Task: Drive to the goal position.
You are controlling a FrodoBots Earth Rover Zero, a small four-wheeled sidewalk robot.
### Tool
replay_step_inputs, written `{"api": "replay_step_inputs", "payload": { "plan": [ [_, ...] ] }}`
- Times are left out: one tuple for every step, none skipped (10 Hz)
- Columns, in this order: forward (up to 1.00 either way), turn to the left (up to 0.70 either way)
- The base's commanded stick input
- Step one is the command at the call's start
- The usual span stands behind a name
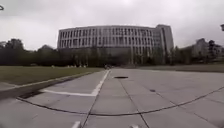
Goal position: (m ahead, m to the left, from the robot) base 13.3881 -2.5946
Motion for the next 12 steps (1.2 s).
{"api": "replay_step_inputs", "payload": {
  "plan": [
    [0.7,0.35],
    [0.7,0.33],
    [0.7,0.16],
    [0.7,0.07],
    [0.7,0.0],
    [0.7,0.0],
    [0.7,0.0],
    [0.7,0.0],
    [0.7,0.0],
    [0.7,0.0],
    [0.7,0.0],
    [0.7,0.0]
  ]
}}
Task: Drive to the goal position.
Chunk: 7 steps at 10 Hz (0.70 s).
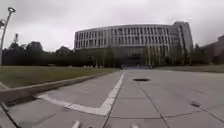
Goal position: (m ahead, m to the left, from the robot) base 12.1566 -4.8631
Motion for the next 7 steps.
{"api": "replay_step_inputs", "payload": {
  "plan": [
    [0.7,0.0],
    [0.7,0.0],
    [0.7,0.0],
    [0.7,-0.2],
    [0.7,-0.29],
    [0.7,-0.3],
    [0.7,-0.3]
  ]
}}
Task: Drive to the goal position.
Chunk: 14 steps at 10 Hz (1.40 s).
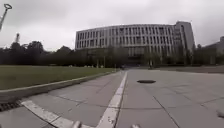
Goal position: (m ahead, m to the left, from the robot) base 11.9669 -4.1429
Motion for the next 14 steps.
{"api": "replay_step_inputs", "payload": {
  "plan": [
    [0.7,-0.29],
    [0.7,-0.07],
    [0.7,0.0],
    [0.7,0.0],
    [0.7,0.0],
    [0.7,0.0],
    [0.7,0.0],
    [0.7,0.0],
    [0.7,0.0],
    [0.7,0.0],
    [0.7,-0.07],
    [0.7,-0.21],
    [0.7,-0.31],
    [0.7,-0.07]
  ]
}}
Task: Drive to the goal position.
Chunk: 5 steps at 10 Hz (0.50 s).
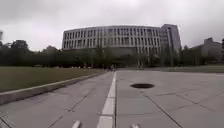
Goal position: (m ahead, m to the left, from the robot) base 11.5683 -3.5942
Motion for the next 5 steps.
{"api": "replay_step_inputs", "payload": {
  "plan": [
    [0.7,-0.04],
    [0.7,0.0],
    [0.7,0.0],
    [0.7,0.0],
    [0.7,0.0]
  ]
}}
